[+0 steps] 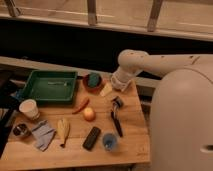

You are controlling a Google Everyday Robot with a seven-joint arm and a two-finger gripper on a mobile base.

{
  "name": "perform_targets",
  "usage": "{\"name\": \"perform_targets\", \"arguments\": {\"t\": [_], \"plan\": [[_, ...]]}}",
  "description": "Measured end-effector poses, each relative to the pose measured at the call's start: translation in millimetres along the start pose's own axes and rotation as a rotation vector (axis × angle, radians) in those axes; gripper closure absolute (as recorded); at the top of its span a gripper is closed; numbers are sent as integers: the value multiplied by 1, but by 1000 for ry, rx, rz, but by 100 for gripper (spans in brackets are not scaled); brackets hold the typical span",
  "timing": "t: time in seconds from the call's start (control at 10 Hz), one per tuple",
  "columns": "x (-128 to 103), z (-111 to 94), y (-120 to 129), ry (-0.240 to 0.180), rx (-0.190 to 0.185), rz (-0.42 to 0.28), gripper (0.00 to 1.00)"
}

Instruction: Place towel in tray

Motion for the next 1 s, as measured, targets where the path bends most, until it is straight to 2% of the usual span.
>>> {"name": "perform_targets", "arguments": {"t": [0.2,0.4,0.7,0.9,1.0], "plan": [[-22,7,44,2,-18,-100,20],[-40,21,117,20,-43,-258,20],[-35,37,204,61,-89,-462,20],[-26,42,237,81,-123,-541,20],[-26,41,235,81,-121,-538,20]]}}
